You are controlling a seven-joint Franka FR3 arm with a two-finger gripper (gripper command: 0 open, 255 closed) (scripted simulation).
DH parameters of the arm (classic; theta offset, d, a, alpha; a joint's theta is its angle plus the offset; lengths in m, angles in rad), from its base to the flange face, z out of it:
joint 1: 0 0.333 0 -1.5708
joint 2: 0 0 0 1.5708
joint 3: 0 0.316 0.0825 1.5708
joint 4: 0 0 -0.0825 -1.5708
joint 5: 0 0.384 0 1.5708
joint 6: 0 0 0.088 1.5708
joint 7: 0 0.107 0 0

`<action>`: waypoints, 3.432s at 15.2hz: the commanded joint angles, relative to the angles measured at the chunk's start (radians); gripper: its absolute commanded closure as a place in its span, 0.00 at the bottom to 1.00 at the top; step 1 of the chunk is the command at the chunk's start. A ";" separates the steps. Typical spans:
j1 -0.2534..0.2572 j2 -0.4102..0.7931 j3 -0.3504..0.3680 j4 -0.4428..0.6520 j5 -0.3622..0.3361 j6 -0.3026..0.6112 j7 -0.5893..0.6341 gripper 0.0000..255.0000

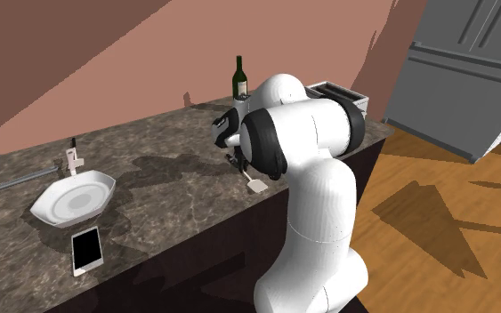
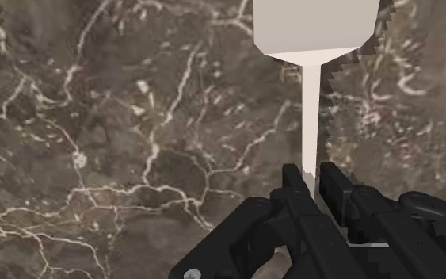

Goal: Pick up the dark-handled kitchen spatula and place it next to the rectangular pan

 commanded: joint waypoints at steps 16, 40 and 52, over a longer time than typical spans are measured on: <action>0.002 -0.065 -0.002 0.048 -0.013 -0.112 0.011 1.00; 0.073 -0.176 0.068 0.161 -0.040 -0.334 0.171 1.00; 0.213 -0.133 0.212 0.213 -0.063 -0.343 0.463 1.00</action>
